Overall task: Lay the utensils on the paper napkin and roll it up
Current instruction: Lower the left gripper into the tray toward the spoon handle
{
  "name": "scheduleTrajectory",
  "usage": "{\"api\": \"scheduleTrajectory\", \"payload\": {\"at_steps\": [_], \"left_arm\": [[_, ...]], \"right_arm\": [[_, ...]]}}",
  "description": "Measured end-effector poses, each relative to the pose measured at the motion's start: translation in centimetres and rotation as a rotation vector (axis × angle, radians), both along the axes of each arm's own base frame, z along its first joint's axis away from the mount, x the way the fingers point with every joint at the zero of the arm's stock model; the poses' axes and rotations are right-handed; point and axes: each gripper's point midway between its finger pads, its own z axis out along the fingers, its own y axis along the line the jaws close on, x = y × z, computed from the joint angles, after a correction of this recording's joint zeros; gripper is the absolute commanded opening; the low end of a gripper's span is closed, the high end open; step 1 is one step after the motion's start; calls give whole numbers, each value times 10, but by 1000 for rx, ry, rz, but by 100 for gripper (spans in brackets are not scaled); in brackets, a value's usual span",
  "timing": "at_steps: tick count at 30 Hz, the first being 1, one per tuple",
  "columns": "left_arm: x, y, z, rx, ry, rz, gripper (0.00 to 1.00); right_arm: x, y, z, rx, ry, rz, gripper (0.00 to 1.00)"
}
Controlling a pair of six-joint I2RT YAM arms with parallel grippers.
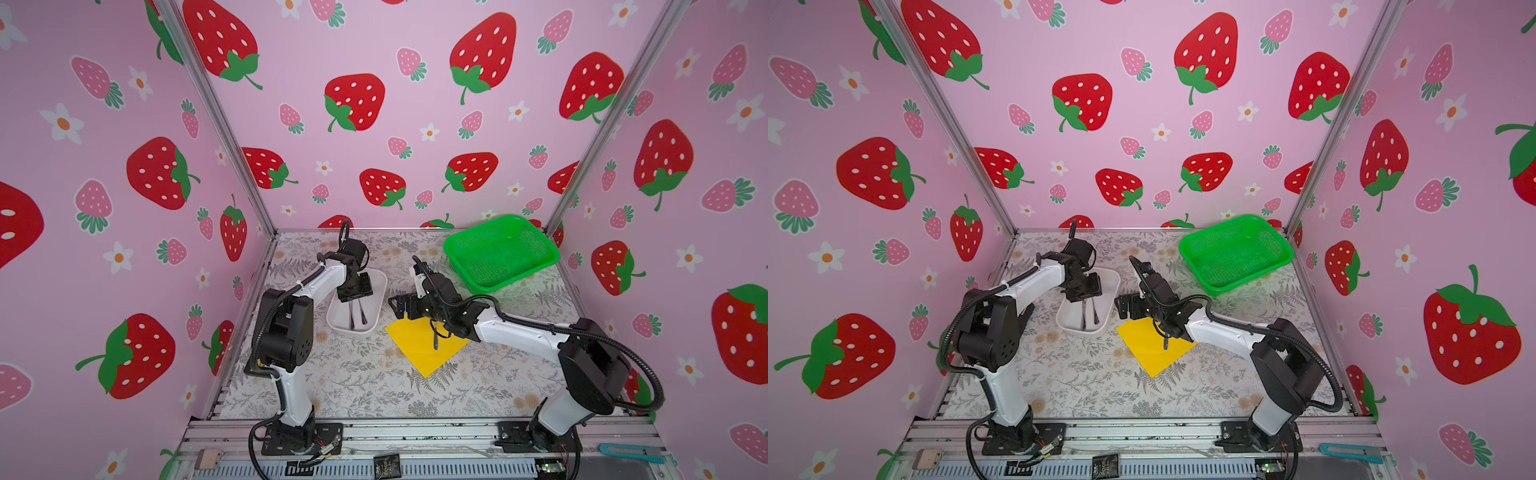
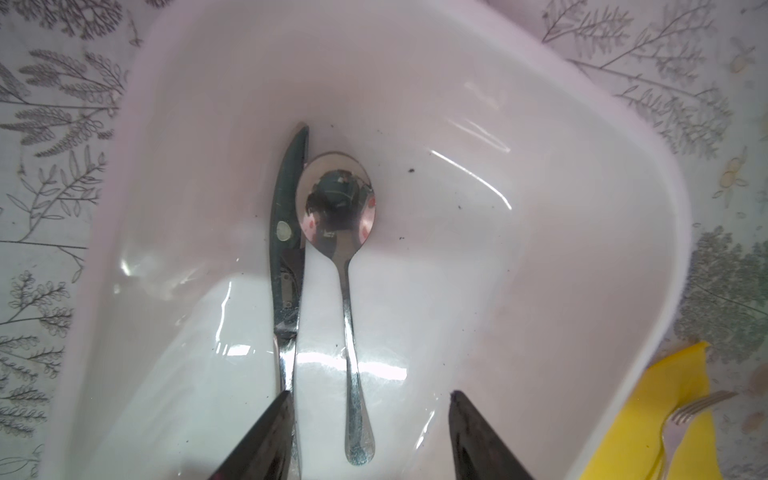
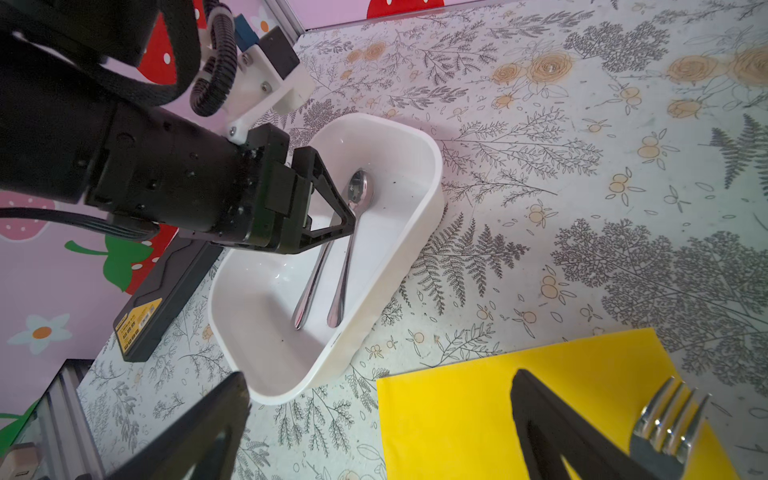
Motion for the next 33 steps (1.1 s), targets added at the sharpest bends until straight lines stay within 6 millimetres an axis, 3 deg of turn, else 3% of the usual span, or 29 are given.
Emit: {"api": "scheduleTrajectory", "payload": {"at_steps": [7,14,24,33], "left_arm": [[2,-1,-4,8,19,-6,60],[0,1,-23,33,76,-10,58],[-1,6,-26,61,83,-9,58],[5,4,-34,66,91,-16,46]], "right_arm": [[-1,-2,-3,-13,15,-6,100],[-2,-4,-6,-26,24,-10,100],[-5,-2,-7,-13,46,3,100],[-9,1,-20,-31,86,20,100]]}}
